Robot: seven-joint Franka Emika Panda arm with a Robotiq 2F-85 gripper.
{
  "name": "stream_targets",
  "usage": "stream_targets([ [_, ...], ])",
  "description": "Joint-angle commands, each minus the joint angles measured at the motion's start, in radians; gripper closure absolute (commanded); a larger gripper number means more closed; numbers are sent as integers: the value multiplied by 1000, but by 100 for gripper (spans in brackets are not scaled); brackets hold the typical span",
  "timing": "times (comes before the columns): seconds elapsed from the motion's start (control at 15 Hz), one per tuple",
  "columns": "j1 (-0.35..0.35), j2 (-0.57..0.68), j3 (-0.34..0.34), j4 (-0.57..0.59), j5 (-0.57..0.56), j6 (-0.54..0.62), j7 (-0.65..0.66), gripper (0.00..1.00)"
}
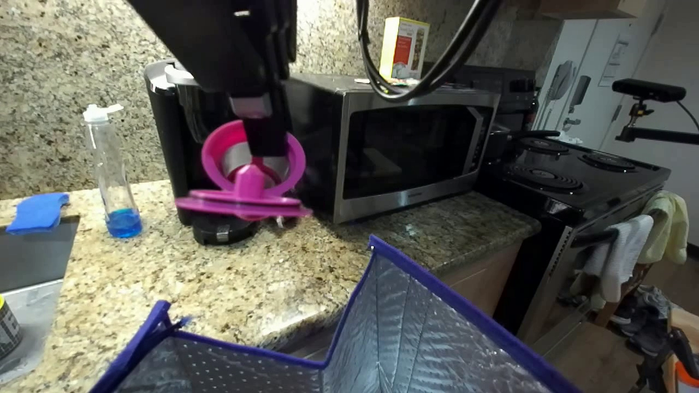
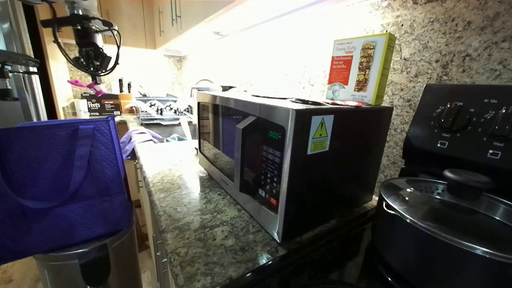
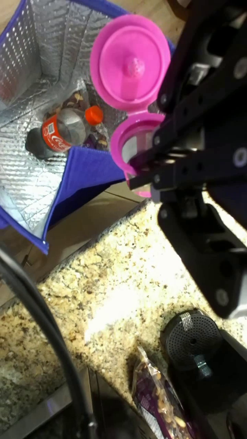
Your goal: Pick up the pink coffee capsule from the counter and put it in the blue bag
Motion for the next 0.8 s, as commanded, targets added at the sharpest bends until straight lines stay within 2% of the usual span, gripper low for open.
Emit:
stream_targets([
  [0.0, 18, -17, 27, -1, 71, 14, 178, 93],
  [0.27, 19, -2, 53, 0, 144, 110, 317, 93],
  [0.47, 7, 13, 63, -6, 175, 183, 352, 93],
  [0.73, -23, 51, 82, -7, 220, 221, 372, 93],
])
